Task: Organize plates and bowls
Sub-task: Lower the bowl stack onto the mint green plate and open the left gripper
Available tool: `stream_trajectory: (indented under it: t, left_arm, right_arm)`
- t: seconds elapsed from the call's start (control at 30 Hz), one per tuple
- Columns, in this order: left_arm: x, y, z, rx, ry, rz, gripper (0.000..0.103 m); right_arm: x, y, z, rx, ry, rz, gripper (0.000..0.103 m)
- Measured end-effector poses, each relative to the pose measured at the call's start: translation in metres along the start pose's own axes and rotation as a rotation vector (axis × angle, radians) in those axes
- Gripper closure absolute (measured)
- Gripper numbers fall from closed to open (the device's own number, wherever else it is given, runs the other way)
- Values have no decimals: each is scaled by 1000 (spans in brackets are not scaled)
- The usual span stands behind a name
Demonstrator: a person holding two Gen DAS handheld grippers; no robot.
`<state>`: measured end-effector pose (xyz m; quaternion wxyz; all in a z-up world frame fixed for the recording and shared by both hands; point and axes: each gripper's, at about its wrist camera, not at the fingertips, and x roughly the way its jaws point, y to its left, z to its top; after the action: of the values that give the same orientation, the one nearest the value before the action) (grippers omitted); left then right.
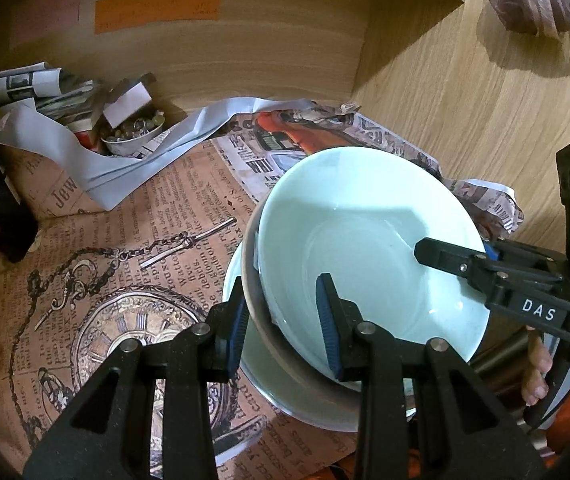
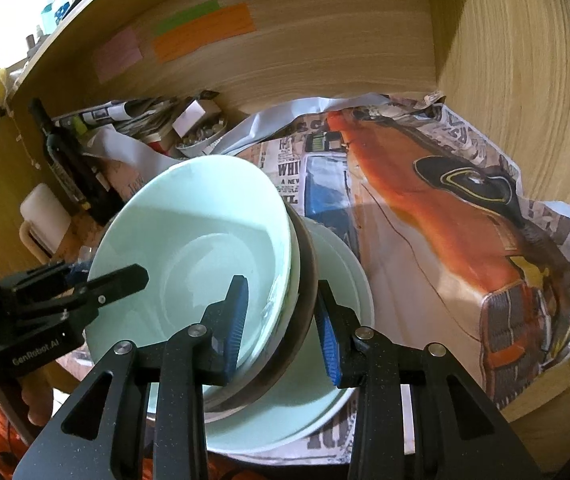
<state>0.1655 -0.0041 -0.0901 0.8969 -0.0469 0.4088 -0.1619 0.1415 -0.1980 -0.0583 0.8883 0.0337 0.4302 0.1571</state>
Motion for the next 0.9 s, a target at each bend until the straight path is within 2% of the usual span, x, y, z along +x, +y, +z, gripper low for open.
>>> stream_trajectory:
  t: [0.17, 0.37, 0.43, 0.57, 0.67, 0.73, 0.9]
  left_arm:
    - [7, 8, 2, -43, 16, -28, 70]
    - [7, 10, 3, -37, 1, -26, 70]
    - [-1, 8, 5, -24, -46, 14, 70]
    - [-17, 8, 8, -10, -106, 39, 67]
    - [-30, 7, 10, -8, -160, 75, 60]
    - [-40, 6, 11, -5, -202, 100, 60]
    - [-80, -3, 11, 8, -362, 168, 49]
  right_arm:
    - [0, 7, 2, -41, -32, -24, 69]
    - [1, 17, 1, -130, -56, -77, 62]
    - [2, 17, 0, -132, -53, -72, 54]
    - [-3, 18, 0, -152, -80, -95, 47]
    - [-13, 21, 2, -163, -123, -100, 39]
    - [-22, 24, 4, -172, -159, -103, 34]
    - [-48, 32, 7, -191, -246, -86, 33]
